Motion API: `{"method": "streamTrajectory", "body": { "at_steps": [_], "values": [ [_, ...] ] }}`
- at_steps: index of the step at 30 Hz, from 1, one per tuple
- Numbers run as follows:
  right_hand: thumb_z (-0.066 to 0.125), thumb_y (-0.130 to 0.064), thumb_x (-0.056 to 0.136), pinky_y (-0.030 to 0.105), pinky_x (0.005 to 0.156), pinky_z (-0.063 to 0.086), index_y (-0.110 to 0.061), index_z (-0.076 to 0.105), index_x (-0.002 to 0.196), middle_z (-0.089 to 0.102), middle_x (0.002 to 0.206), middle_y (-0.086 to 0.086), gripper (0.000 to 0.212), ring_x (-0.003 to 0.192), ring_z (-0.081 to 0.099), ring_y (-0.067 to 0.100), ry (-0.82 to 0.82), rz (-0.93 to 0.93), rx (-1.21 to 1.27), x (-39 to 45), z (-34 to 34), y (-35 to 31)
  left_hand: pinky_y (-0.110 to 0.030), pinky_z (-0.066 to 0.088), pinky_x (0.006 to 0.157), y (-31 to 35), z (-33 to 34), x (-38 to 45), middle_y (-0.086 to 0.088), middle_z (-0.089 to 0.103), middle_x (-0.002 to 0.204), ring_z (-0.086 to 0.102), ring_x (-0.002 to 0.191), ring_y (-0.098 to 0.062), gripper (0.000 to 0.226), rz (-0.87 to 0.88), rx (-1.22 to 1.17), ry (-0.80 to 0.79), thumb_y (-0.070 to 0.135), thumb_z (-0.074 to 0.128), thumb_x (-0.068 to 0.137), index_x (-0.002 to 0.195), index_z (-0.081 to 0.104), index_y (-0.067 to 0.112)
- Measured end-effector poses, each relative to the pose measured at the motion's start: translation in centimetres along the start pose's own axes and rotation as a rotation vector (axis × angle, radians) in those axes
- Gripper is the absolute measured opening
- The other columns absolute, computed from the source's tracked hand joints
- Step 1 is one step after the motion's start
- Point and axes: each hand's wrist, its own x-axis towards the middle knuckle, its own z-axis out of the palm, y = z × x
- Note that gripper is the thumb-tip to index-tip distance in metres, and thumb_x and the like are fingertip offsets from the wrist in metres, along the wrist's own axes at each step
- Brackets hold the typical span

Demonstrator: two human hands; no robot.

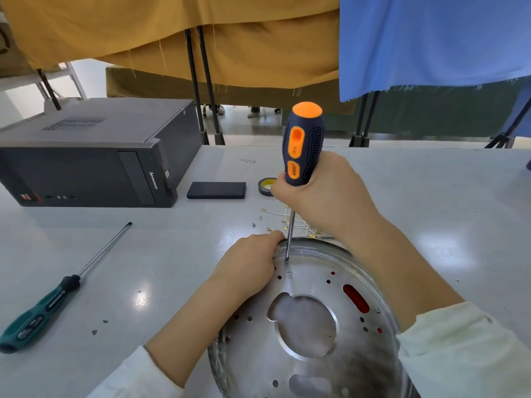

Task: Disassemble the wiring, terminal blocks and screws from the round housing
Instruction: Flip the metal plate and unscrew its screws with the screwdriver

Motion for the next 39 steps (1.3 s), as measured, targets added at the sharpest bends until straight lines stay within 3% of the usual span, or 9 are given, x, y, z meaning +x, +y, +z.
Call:
{"method": "streamTrajectory", "body": {
  "at_steps": [4, 6, 11, 16, 21, 25, 29, 35, 39],
  "values": [
    [0.060, -0.023, 0.075, 0.033, 0.055, 0.030, -0.011, 0.038, 0.062, 0.034, 0.053, 0.005, 0.028, 0.053, 0.028, 0.014, -0.243, -0.047, 0.158, 1.0, -1.4, 0.4, -0.032, 0.037, 0.062, -0.1, 0.1, 0.1, -0.007, 0.062, 0.094, 0.047, 0.078, -0.027, 0.029, -0.011, -0.031, 0.000, 0.009, 0.042, 0.092, 0.116, 0.050, 0.023],
    [0.062, -0.022, 0.076, 0.035, 0.056, 0.031, -0.005, 0.040, 0.067, 0.037, 0.062, 0.017, 0.029, 0.056, 0.030, 0.016, -0.271, -0.059, 0.162, 1.1, -1.9, 0.5, -0.032, 0.039, 0.065, -0.2, 0.2, 0.1, -0.007, 0.064, 0.100, 0.050, 0.081, -0.028, 0.028, -0.014, -0.040, 0.004, 0.011, 0.042, 0.094, 0.117, 0.050, 0.023],
    [0.067, -0.042, 0.075, 0.025, 0.048, 0.032, -0.020, 0.041, 0.054, 0.046, 0.042, -0.010, 0.040, 0.044, 0.039, 0.009, -0.045, 0.047, -0.080, 0.6, -1.8, 0.8, -0.033, 0.039, 0.063, -0.2, 0.4, 0.0, -0.007, 0.065, 0.097, 0.048, 0.077, -0.026, 0.025, -0.015, -0.040, 0.028, 0.012, 0.039, 0.095, 0.114, 0.051, 0.024],
    [0.067, -0.033, 0.072, 0.023, 0.048, 0.029, -0.021, 0.043, 0.052, 0.043, 0.038, -0.009, 0.033, 0.044, 0.040, 0.012, 0.125, 0.200, -0.032, -0.3, -1.5, 0.9, -0.033, 0.039, 0.062, -0.2, 0.6, 0.2, -0.007, 0.065, 0.096, 0.051, 0.077, -0.028, 0.026, -0.030, -0.042, 0.034, 0.012, 0.036, 0.096, 0.113, 0.051, 0.025],
    [0.061, -0.047, 0.079, 0.022, 0.047, 0.032, -0.024, 0.044, 0.056, 0.049, 0.050, -0.008, 0.037, 0.051, 0.049, 0.011, 0.224, 0.160, -0.129, -1.2, -0.5, 0.1, -0.034, 0.041, 0.063, -0.1, 0.5, 0.1, -0.007, 0.065, 0.095, 0.052, 0.077, -0.028, 0.030, -0.031, -0.040, 0.028, 0.009, 0.037, 0.093, 0.114, 0.051, 0.024],
    [0.061, -0.031, 0.076, 0.023, 0.047, 0.028, -0.022, 0.040, 0.058, 0.044, 0.049, -0.006, 0.029, 0.047, 0.042, 0.012, 0.222, 0.125, -0.121, -0.9, -0.7, 0.2, -0.033, 0.039, 0.062, -0.1, 0.5, 0.1, -0.007, 0.064, 0.095, 0.051, 0.077, -0.028, 0.027, -0.028, -0.043, 0.028, 0.012, 0.036, 0.095, 0.115, 0.050, 0.024],
    [0.062, -0.022, 0.071, 0.023, 0.045, 0.028, -0.020, 0.035, 0.055, 0.035, 0.042, -0.005, 0.032, 0.043, 0.029, 0.012, 0.090, 0.094, 0.018, 0.0, -1.1, 0.7, -0.036, 0.044, 0.065, -0.2, 0.4, 0.1, -0.007, 0.064, 0.097, 0.054, 0.081, -0.030, 0.027, -0.018, -0.053, 0.018, 0.012, 0.037, 0.095, 0.114, 0.051, 0.024],
    [0.064, -0.013, 0.080, 0.015, 0.045, 0.026, -0.014, 0.035, 0.062, 0.031, 0.056, 0.001, 0.034, 0.051, 0.027, 0.009, -0.336, -0.066, 0.212, 0.9, -3.3, 1.3, -0.036, 0.045, 0.069, -0.2, 0.5, 0.2, -0.007, 0.064, 0.100, 0.055, 0.086, -0.030, 0.026, -0.022, -0.042, 0.004, 0.012, 0.039, 0.096, 0.115, 0.050, 0.025],
    [0.066, -0.013, 0.082, 0.013, 0.046, 0.028, -0.014, 0.035, 0.061, 0.033, 0.054, -0.004, 0.036, 0.050, 0.029, 0.008, -0.385, -0.067, 0.235, 1.1, -3.8, 1.5, -0.036, 0.045, 0.068, -0.3, 0.4, 0.3, -0.006, 0.064, 0.098, 0.053, 0.081, -0.028, 0.024, -0.021, -0.047, 0.003, 0.013, 0.039, 0.096, 0.114, 0.050, 0.025]
  ]
}}
